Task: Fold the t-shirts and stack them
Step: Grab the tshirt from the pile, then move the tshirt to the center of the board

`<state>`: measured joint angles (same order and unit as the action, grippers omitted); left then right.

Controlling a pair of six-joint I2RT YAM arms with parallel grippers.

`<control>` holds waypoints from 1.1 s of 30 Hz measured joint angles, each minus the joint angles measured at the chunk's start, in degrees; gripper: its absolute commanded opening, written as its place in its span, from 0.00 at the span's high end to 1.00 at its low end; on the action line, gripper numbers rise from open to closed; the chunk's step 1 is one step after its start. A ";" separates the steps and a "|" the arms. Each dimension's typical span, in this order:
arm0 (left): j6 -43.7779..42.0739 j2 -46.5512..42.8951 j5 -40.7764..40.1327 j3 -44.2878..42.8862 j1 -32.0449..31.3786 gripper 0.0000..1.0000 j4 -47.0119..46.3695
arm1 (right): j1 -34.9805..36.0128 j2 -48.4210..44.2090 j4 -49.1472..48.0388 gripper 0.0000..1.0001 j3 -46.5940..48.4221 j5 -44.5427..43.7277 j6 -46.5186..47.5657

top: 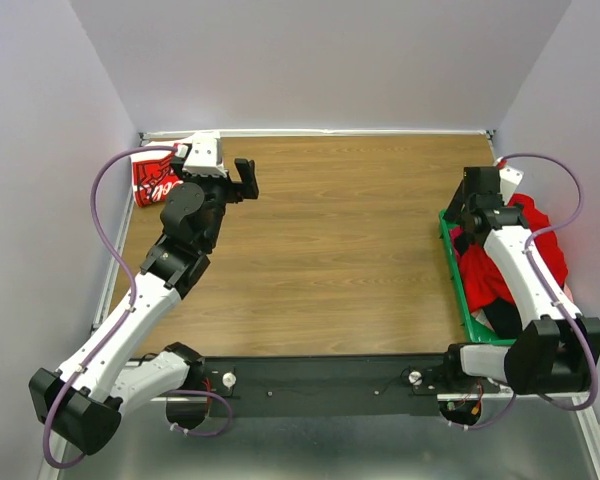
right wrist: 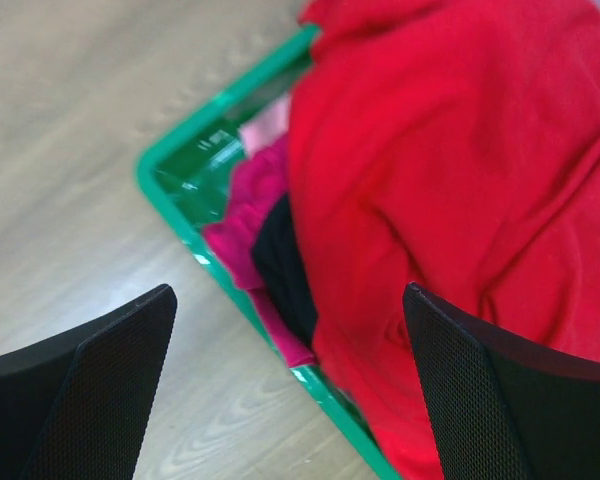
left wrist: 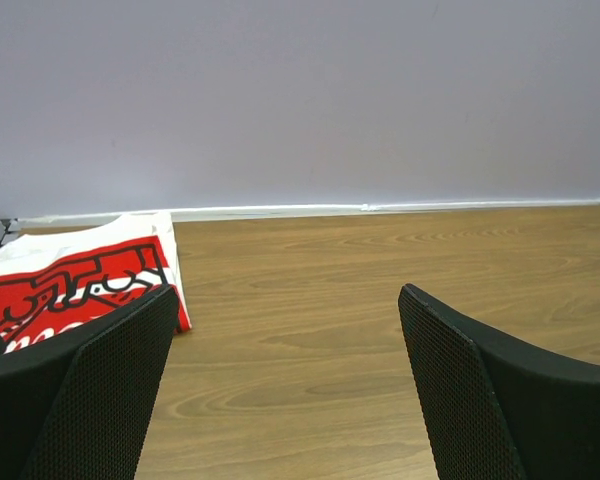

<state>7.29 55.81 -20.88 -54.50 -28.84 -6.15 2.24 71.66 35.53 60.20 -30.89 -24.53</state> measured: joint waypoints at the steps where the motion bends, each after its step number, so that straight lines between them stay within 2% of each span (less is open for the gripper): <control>1: -0.02 -0.02 0.13 0.00 0.00 0.02 -0.02 | -0.28 0.55 0.22 0.00 -0.33 -0.20 -0.13; 6: -0.44 -0.79 0.17 0.00 0.00 0.02 0.02 | -3.93 2.21 0.85 0.01 -2.14 -0.48 -1.07; 10: -0.52 -1.99 0.17 0.00 0.00 0.02 -0.02 | -6.45 3.76 1.05 0.16 -2.69 -0.37 -1.66; 13: -0.59 -2.40 0.17 0.00 0.00 0.02 -0.04 | -6.69 5.57 1.07 0.53 -2.69 0.15 -1.68; 14: -0.61 -2.40 0.17 0.00 0.00 0.02 -0.02 | -6.71 6.16 1.07 0.69 -2.69 0.57 -1.62; 15: -0.61 -2.40 0.17 0.00 0.00 0.02 -0.02 | -6.71 6.49 1.07 0.97 -2.69 0.87 -1.31; 16: -0.61 -2.40 0.17 0.00 0.00 0.02 -0.02 | -6.75 6.80 1.14 1.00 -2.69 1.18 -1.16; 21: -0.63 -2.45 0.17 0.02 0.00 0.02 -0.02 | -6.91 5.81 5.33 0.99 1.60 2.49 -0.17; 23: -0.63 -2.47 0.17 0.02 0.00 0.02 -0.02 | -6.93 4.74 7.87 1.00 7.26 3.34 0.26; 26: -0.61 -2.47 0.17 0.02 0.00 0.02 -0.02 | -7.08 3.52 11.06 1.00 21.49 7.02 0.59; 29: -0.61 -2.51 0.31 0.02 0.00 0.02 -0.02 | -7.21 3.26 10.16 1.00 38.29 16.00 0.57; 33: -0.61 -2.99 0.46 0.02 0.00 0.02 -0.02 | -7.02 2.95 2.75 1.00 49.90 35.63 -1.70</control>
<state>6.68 52.82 -20.43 -54.48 -28.84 -6.17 -4.78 74.61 38.28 110.10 4.73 -26.24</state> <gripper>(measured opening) 0.983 0.014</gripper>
